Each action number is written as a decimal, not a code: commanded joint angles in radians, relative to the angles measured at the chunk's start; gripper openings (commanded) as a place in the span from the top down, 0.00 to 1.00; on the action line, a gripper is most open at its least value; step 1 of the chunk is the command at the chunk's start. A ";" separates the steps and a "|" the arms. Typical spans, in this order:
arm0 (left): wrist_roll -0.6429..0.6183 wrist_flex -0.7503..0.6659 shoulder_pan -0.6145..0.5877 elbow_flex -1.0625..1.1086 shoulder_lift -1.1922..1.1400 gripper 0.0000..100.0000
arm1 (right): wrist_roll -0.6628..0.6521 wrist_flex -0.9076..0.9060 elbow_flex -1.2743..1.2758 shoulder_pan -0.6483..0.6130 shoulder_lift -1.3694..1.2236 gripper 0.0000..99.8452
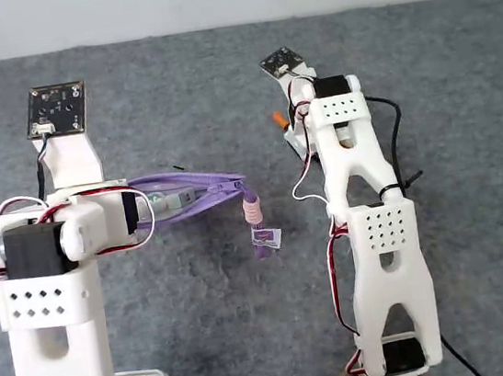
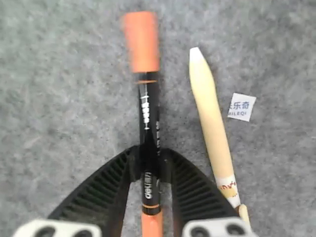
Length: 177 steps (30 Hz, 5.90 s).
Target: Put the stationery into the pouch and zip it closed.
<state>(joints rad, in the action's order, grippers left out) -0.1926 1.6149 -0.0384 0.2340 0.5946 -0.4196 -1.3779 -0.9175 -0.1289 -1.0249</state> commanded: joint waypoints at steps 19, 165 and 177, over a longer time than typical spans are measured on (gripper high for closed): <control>-0.011 -0.026 0.000 -0.035 0.002 0.99 | 0.187 -0.420 -0.005 -0.036 0.432 0.99; -0.029 -0.048 0.002 -0.030 0.000 0.99 | -0.129 0.044 -0.127 0.033 -0.070 0.91; -0.029 -0.074 0.003 -0.033 0.000 0.99 | -0.072 -0.260 -0.422 0.027 -0.082 0.99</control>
<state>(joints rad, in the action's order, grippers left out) -0.2294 1.5735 -0.0384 0.2340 0.5930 -0.5409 -1.5267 -1.2167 -0.0951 -1.1247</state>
